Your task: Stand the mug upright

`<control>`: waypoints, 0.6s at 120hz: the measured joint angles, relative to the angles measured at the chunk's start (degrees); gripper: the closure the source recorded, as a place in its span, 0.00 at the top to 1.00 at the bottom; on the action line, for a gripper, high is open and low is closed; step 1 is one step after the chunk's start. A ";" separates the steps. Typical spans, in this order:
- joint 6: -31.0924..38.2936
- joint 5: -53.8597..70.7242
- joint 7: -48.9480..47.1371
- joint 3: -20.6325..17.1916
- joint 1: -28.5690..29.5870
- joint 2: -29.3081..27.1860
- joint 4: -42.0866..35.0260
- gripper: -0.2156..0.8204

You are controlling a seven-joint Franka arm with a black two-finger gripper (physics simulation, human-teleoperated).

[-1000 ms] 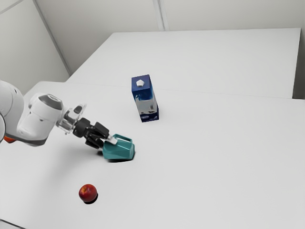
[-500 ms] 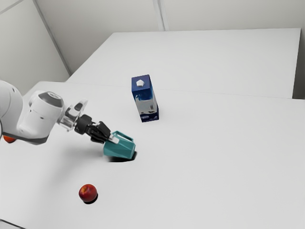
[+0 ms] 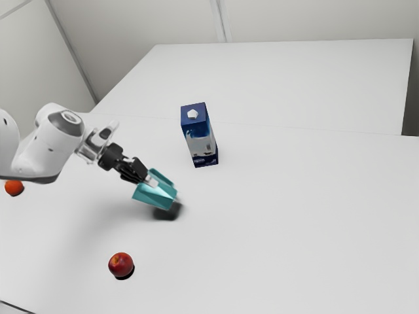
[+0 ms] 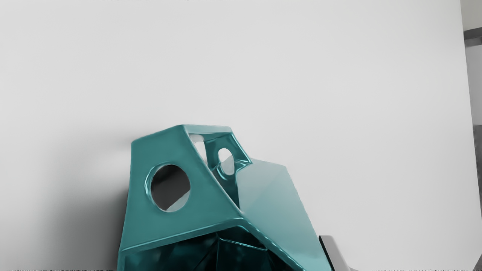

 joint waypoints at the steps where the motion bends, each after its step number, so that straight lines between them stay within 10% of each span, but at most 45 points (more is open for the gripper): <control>1: 0.19 0.39 -0.08 0.04 -0.10 -0.04 0.05 0.04; 72: 14.99 32.14 -10.96 0.95 -7.43 -4.00 -0.36 0.03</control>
